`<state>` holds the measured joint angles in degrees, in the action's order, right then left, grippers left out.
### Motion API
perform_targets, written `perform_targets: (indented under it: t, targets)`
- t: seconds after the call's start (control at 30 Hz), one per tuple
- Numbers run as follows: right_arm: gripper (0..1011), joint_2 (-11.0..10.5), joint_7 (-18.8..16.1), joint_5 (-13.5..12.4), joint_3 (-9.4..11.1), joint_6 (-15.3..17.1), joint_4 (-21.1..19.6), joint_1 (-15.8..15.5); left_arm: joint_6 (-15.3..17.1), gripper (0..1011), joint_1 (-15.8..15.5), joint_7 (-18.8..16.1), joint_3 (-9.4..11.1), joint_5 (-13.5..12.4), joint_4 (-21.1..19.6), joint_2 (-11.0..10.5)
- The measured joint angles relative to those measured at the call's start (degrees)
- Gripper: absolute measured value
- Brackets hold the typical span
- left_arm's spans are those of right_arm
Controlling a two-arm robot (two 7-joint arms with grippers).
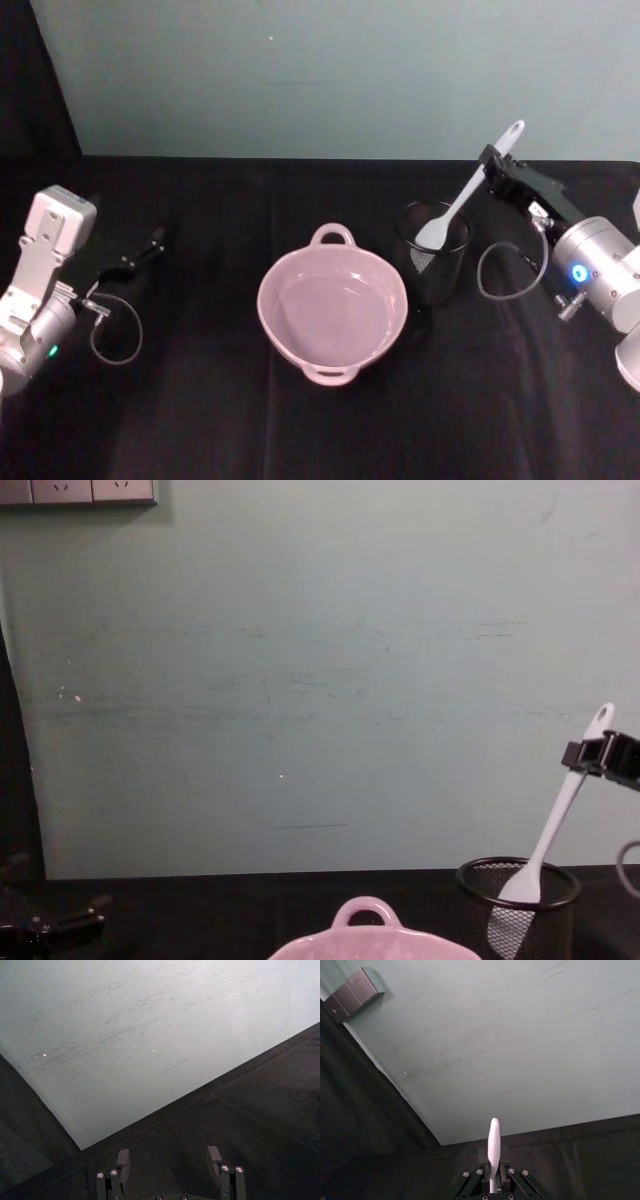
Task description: Use the one hand to pick up the spoon and stir the clear water in the bowl.
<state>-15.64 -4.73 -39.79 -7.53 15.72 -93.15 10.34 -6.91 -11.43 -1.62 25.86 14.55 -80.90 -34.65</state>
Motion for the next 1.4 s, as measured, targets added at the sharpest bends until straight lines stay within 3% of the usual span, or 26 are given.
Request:
perform_targets:
  t: [0.7,1.4]
  targets:
    - [112,-1.50,0.59,-1.25,-2.71,-2.11,1.72,-0.77,0.00,1011,0.00,0.00,0.00,0.00,0.00,0.00]
    - [112,-1.15,2.66,-2.98,-2.48,-2.43,1.79,-1.10,0.00,1011,0.00,0.00,0.00,0.00,0.00,0.00]
